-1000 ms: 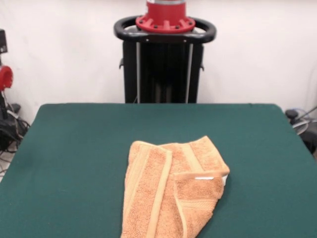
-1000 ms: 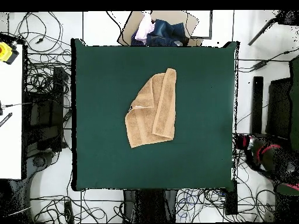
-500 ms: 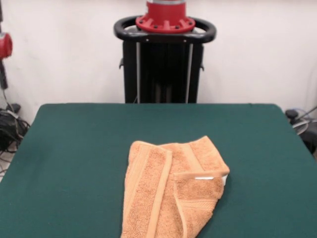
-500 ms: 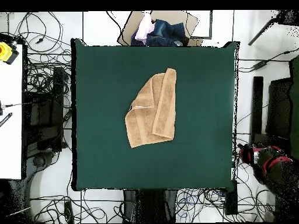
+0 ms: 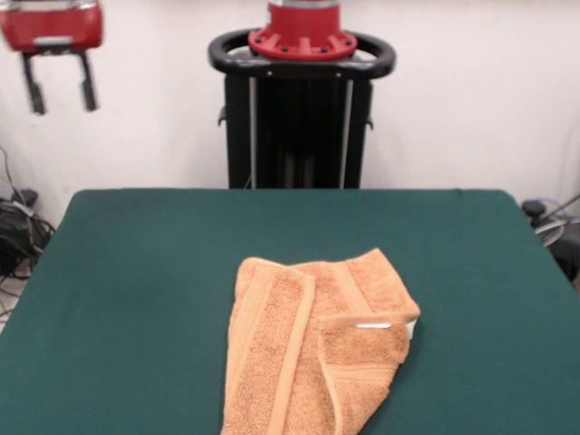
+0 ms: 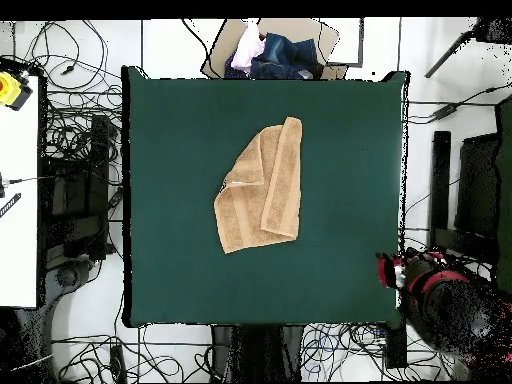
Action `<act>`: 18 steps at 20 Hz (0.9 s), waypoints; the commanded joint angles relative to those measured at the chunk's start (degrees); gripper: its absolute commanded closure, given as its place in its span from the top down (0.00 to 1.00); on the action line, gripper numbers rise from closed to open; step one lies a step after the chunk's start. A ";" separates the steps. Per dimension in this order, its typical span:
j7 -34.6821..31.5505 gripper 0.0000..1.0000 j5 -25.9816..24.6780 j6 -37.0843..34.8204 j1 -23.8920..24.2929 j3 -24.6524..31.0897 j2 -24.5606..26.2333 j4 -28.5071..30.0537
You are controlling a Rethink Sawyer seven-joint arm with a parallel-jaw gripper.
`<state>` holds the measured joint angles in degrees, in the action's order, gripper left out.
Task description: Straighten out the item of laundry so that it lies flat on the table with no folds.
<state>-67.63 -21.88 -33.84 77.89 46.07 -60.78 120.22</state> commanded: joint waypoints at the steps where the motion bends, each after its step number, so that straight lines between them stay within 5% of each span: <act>1: -8.59 1.00 7.98 2.35 -5.75 3.35 -9.15 14.22; 13: -18.18 1.00 22.19 6.52 -23.49 -5.10 -17.98 23.17; 18: -24.76 1.00 20.34 8.25 -31.46 -11.05 -15.98 21.94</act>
<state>-70.08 -3.41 -30.15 53.58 42.62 -76.09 135.67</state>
